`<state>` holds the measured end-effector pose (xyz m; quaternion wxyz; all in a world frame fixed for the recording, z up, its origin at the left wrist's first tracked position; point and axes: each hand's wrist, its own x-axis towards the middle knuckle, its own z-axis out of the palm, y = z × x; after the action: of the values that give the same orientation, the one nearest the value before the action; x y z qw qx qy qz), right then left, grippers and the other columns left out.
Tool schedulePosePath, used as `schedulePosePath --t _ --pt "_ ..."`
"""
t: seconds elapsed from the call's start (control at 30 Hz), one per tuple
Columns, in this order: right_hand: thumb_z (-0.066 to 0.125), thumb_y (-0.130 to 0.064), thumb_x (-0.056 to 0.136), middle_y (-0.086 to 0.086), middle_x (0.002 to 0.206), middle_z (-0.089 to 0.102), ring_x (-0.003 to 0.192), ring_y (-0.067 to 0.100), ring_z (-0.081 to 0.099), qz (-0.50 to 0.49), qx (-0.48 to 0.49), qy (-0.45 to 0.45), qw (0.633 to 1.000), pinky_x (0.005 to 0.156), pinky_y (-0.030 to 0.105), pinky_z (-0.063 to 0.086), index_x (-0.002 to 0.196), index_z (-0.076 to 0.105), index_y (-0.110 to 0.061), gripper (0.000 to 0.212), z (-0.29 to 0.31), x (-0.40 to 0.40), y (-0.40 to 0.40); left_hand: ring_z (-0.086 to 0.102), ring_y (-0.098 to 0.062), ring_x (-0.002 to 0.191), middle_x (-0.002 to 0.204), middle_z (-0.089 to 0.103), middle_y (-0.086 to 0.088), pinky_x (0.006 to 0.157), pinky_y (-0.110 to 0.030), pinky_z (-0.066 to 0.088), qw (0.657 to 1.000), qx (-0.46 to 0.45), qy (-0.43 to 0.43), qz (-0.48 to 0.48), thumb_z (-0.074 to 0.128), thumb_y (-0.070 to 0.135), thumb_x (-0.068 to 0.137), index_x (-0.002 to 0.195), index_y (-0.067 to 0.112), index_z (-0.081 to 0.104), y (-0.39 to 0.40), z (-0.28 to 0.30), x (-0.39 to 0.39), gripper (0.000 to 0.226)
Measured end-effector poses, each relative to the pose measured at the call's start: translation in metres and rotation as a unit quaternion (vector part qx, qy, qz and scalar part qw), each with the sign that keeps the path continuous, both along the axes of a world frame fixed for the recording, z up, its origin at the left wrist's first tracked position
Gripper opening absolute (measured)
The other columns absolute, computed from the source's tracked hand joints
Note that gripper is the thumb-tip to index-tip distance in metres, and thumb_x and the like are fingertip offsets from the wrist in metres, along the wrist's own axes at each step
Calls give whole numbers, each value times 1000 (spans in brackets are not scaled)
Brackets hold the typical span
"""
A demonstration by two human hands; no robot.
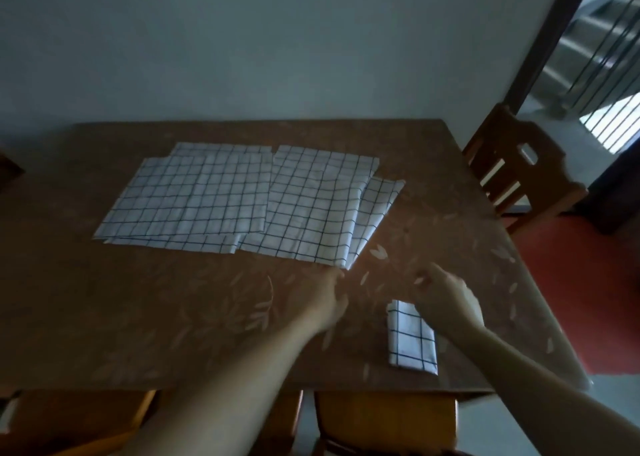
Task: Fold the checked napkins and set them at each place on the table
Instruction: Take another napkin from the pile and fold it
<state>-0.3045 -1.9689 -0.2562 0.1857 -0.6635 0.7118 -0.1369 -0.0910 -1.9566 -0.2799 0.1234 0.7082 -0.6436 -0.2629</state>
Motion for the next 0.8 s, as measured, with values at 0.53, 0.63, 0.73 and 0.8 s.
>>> schedulePosePath --t 0.53,0.63,0.73,0.8 --pt "47 -63 88 2 157 28 144 21 27 174 9 130 976 114 42 29 149 25 -17 79 -14 117 -149 9 -25 150 162 14 -3 115 -51 25 984 -56 -167 -26 39 58 95 153 27 15 -134 4 135 70" --pt "43 -66 89 6 162 14 149 23 11 213 25 159 964 118 42 16 151 17 -16 84 -59 122 -184 7 -24 150 163 11 -4 118 -49 19 981 -20 -186 -49 35 57 97 154 25 10 -163 -41 128 70" --pt "38 -74 85 8 163 0 150 24 -3 242 27 175 954 121 44 6 153 9 -14 96 -100 126 -209 2 -24 151 164 5 -5 120 -49 13 977 25 -202 -70 31 60 97 155 24 3 -189 -83 125 74" --pt "35 -80 80 9 163 -4 150 23 -7 247 24 175 953 122 45 2 154 5 -12 105 -120 130 -221 -4 -24 151 164 -2 -5 121 -48 8 976 53 -199 -75 29 68 93 155 24 -3 -199 -106 126 83"
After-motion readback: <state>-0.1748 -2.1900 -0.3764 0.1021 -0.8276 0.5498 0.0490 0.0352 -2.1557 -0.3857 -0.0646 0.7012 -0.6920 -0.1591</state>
